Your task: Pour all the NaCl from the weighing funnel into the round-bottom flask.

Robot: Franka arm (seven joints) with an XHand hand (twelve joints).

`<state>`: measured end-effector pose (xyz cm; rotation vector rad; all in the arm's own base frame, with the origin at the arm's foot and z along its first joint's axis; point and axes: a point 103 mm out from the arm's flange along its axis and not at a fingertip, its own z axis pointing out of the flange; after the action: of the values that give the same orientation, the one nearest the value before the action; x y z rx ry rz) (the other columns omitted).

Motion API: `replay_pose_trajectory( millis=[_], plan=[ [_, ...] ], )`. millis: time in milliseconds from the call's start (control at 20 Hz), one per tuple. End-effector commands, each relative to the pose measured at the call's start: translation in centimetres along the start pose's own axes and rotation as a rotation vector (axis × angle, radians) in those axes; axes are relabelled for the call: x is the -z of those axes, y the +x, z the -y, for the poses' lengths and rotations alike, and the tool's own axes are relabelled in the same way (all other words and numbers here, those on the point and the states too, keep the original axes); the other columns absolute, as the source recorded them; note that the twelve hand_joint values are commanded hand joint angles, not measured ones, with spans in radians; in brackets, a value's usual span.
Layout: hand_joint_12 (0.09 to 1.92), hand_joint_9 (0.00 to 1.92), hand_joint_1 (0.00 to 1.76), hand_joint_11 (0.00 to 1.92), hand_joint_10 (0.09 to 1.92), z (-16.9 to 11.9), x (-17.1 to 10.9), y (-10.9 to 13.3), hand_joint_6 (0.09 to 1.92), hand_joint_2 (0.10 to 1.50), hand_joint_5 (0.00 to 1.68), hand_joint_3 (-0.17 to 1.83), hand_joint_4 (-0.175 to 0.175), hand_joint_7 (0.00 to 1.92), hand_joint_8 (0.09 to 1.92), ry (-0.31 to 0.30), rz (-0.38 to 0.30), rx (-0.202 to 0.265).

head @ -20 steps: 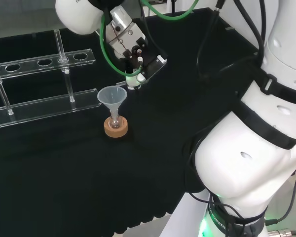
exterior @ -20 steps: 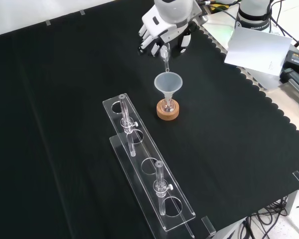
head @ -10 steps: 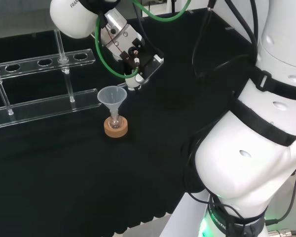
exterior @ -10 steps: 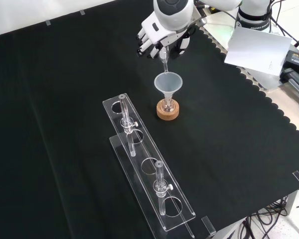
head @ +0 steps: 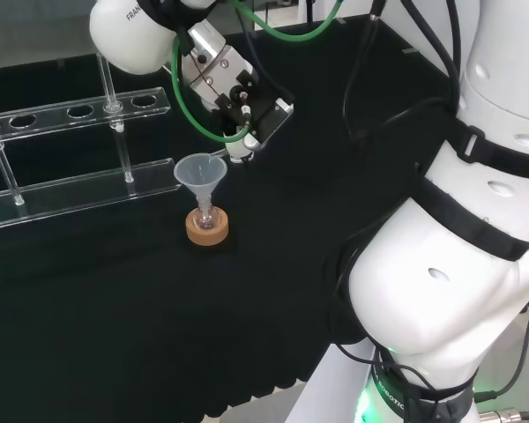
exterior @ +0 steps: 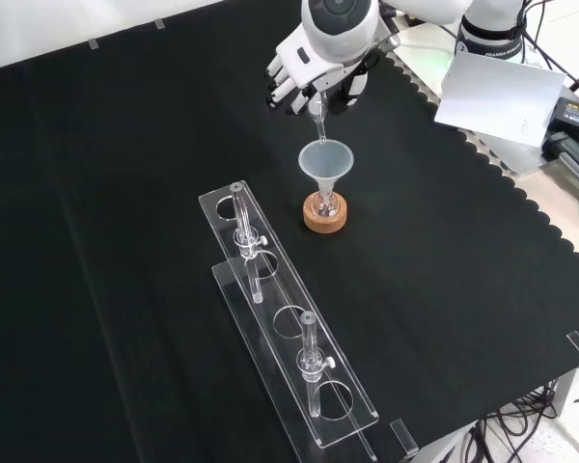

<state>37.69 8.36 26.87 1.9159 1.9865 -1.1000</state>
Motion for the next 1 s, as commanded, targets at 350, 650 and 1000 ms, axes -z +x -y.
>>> replay_pose_trajectory(
  millis=[350,650,1000],
  plan=[
    [1.04,0.86,1.13,0.81,0.41,-0.08,0.61,0.82,0.63,0.65,1.30,0.64,0.175,0.44,0.71,0.015,0.059,-0.011],
    [1.04,0.86,1.13,0.81,0.41,-0.09,1.15,1.09,0.63,0.65,1.29,0.64,0.175,0.44,0.71,0.014,0.063,-0.003],
    [1.03,0.86,1.13,0.81,0.41,-0.17,1.03,1.00,0.63,0.65,1.29,0.64,0.175,0.44,0.71,0.018,0.064,0.000]
  ],
)
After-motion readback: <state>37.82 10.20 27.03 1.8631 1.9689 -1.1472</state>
